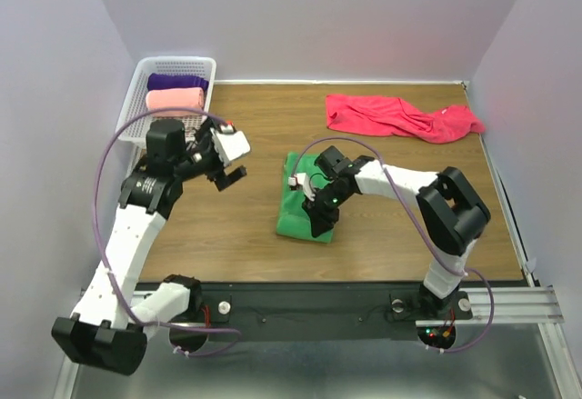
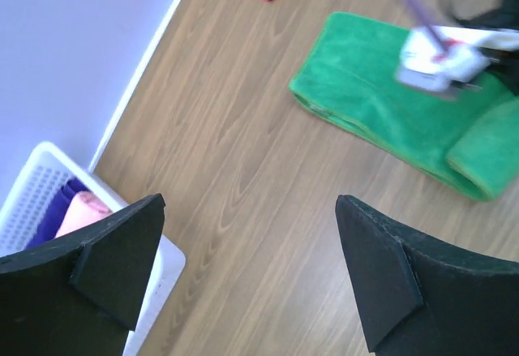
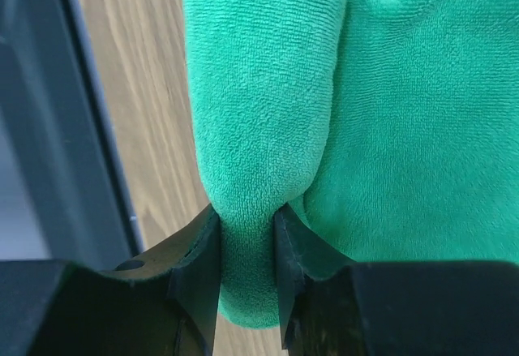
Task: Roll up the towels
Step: Roll the towel
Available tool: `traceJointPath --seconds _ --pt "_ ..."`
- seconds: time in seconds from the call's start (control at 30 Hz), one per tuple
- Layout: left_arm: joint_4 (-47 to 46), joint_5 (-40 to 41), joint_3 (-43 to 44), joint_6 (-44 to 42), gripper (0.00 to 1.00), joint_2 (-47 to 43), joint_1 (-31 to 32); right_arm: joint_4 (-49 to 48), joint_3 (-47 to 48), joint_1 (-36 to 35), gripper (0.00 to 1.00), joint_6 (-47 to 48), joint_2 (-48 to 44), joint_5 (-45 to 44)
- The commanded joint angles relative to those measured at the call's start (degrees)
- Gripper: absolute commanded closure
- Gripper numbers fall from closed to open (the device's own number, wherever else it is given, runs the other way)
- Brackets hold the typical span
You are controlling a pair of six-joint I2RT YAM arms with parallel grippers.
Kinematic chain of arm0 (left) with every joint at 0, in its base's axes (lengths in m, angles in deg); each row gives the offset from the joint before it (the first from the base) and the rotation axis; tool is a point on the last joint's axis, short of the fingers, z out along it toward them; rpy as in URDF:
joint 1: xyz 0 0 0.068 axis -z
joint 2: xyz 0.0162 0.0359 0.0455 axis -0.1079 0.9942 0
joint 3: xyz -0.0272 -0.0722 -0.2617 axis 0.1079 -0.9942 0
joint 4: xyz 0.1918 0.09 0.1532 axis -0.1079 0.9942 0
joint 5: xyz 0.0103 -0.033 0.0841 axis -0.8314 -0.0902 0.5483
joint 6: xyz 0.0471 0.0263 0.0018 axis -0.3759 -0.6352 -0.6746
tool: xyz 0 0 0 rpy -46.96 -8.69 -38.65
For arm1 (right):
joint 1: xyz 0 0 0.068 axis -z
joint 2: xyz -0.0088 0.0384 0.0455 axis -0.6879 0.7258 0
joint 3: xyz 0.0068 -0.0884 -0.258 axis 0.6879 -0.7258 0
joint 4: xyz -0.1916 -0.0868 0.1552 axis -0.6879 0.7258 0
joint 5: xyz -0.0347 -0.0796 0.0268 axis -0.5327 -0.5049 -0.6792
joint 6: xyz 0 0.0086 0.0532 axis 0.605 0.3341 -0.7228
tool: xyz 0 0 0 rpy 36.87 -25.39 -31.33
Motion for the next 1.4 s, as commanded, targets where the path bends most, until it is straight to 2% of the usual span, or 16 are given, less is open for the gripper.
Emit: traceJointPath --seconds 0.0,0.1,0.13,0.23,0.27,0.37,0.47,0.7,1.17,1.27,1.3,1.37 --pt "4.00 3.30 -8.16 -9.92 0.01 -0.82 7.33 8.45 5.48 2.28 0.71 -1.23 5.11 10.40" --pt "2.36 9.27 -14.86 -11.88 0.01 -5.29 14.55 11.53 8.82 3.95 0.70 -1.58 9.95 14.18" --pt "-0.53 10.52 -18.88 -11.89 0.01 -6.52 18.93 12.15 9.71 4.39 0.69 -1.67 11.09 14.98" --pt "-6.59 15.70 -24.18 -11.19 0.01 -9.52 25.98 14.26 12.17 5.88 0.68 -2.20 14.61 18.50" --pt "-7.32 16.76 -24.63 -11.27 0.01 -8.91 30.44 15.13 12.61 6.24 0.68 -2.46 15.31 19.38" --pt "-10.48 20.36 -24.90 -9.78 0.01 -4.00 37.40 18.55 15.51 7.73 0.67 -1.94 18.91 22.36" --pt "-11.98 23.79 -23.24 -9.42 0.01 3.90 42.16 22.43 17.98 8.26 0.66 0.79 22.26 23.43" --pt "-19.00 26.43 -20.16 -10.74 0.01 16.74 45.87 26.56 20.17 9.58 0.64 2.11 26.13 26.68" --pt "-27.01 30.83 -22.70 -15.58 0.02 22.72 46.22 33.24 22.11 10.10 0.61 6.41 30.08 30.72" --pt "-25.87 29.87 -22.18 -14.35 0.16 24.22 46.22 33.42 22.64 10.46 0.57 6.59 29.74 30.90" --pt "-24.65 28.91 -21.83 -13.56 0.28 24.40 46.22 33.34 22.81 10.98 0.57 6.24 29.47 30.72" --pt "-20.96 27.67 -20.69 -12.86 0.40 25.19 46.05 33.42 23.34 11.77 0.55 5.63 29.21 30.81"
